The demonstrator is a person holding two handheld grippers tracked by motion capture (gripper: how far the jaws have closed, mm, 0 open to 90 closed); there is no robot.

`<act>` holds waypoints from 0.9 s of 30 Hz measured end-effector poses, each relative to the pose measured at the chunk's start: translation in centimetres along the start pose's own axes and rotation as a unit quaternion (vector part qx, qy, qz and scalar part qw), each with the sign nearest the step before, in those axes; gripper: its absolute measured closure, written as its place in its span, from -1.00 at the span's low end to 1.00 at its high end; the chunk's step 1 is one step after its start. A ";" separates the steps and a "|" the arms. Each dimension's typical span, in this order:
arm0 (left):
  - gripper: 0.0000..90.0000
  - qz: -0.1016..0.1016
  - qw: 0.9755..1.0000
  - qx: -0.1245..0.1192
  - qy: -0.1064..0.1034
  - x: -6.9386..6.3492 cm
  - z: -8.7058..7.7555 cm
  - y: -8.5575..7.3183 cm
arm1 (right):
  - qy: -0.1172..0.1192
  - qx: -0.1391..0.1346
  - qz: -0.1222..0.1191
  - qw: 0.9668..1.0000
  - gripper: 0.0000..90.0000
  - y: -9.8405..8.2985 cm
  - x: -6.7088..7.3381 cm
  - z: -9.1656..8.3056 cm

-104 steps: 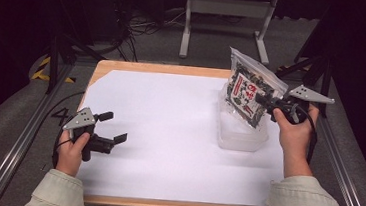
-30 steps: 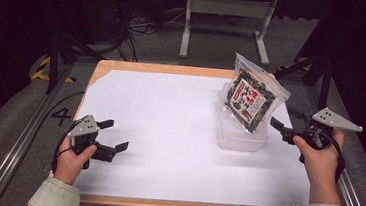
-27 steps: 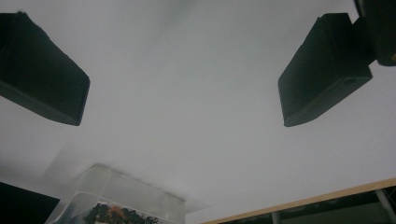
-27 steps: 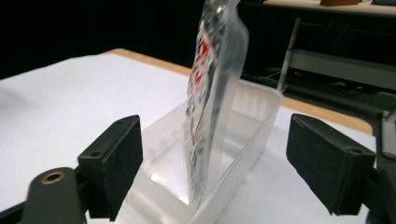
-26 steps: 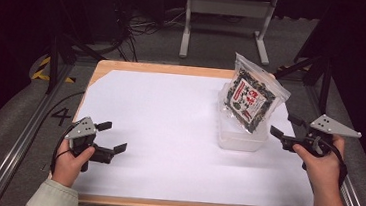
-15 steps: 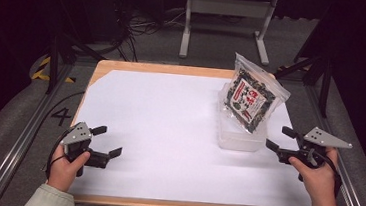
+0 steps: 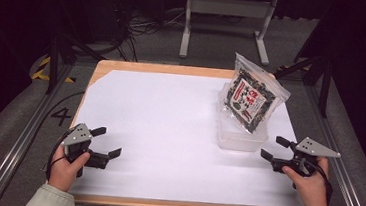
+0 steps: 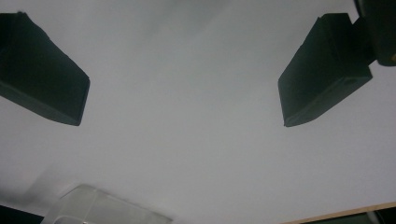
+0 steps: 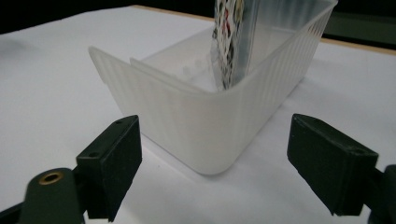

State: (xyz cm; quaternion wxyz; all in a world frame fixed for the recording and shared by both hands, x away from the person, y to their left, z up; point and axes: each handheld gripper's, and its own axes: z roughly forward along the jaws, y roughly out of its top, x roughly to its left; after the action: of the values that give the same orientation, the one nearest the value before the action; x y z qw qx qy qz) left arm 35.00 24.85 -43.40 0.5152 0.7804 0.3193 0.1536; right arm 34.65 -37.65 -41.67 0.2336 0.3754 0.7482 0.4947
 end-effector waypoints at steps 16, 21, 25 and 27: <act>-0.93 -0.019 1.000 0.008 0.000 0.3 0.7 -0.9 | -0.008 0.055 -0.001 0.998 -0.59 -1.7 0.5 1.7; -0.93 -0.022 1.000 0.008 0.000 0.4 0.8 -1.0 | -0.010 0.072 -0.002 0.997 -0.60 -1.6 0.5 2.1; -0.93 -0.029 1.000 0.008 0.003 0.5 0.8 -1.1 | -0.013 0.076 0.001 0.997 -0.60 -1.6 0.5 2.2; -0.93 -0.032 0.999 0.009 0.005 0.6 0.9 -1.2 | -0.015 0.078 0.003 0.997 -0.59 -1.6 0.4 2.2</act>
State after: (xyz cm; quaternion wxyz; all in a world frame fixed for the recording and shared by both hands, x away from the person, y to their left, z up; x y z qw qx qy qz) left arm 35.53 24.94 -44.86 0.5111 0.7737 0.3481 0.1379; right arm 35.45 -36.43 -44.00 0.2135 0.4023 0.7794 0.4302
